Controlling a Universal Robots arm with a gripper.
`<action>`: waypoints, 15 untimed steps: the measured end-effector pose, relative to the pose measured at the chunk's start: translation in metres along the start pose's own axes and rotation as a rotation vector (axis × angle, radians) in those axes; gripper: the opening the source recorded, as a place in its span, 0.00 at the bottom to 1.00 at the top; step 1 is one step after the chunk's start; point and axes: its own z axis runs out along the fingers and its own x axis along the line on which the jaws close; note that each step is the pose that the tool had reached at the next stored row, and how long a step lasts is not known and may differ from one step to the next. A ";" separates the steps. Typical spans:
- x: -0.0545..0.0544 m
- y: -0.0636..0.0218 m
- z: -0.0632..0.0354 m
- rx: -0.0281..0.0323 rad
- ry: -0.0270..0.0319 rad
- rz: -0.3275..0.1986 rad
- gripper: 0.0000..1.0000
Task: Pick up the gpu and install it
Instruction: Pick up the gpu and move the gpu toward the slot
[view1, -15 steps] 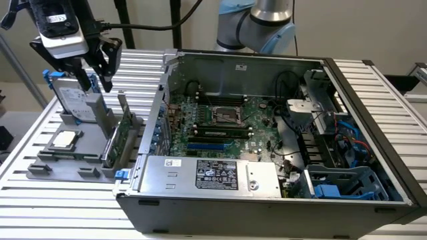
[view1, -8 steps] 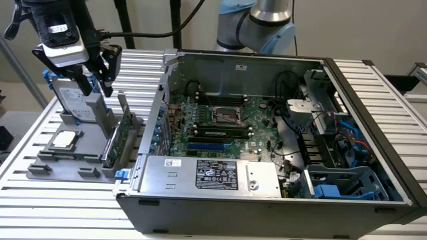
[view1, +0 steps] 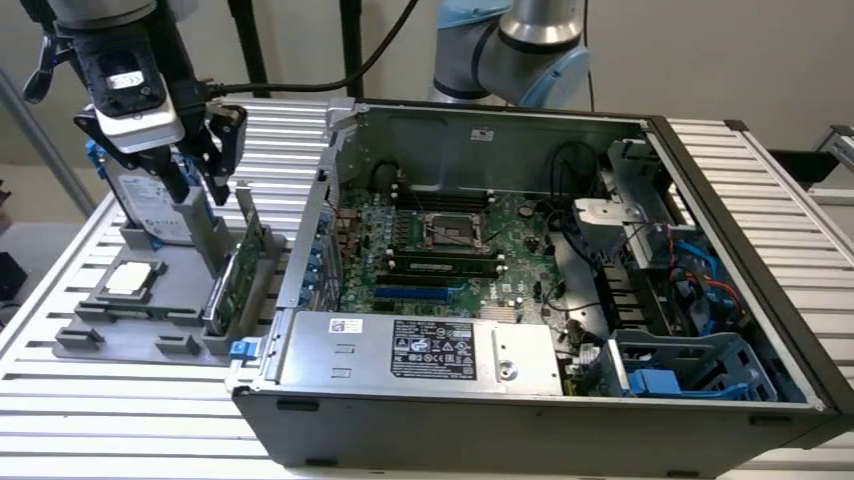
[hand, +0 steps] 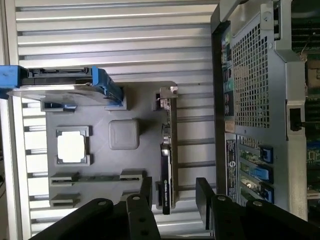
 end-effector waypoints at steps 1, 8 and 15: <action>0.000 -0.0001 0.0017 0.0000 -0.0003 0.000 1.00; 0.001 -0.0006 0.0144 -0.0001 -0.0029 0.000 1.00; 0.001 -0.0011 0.0273 -0.0003 -0.0059 0.000 1.00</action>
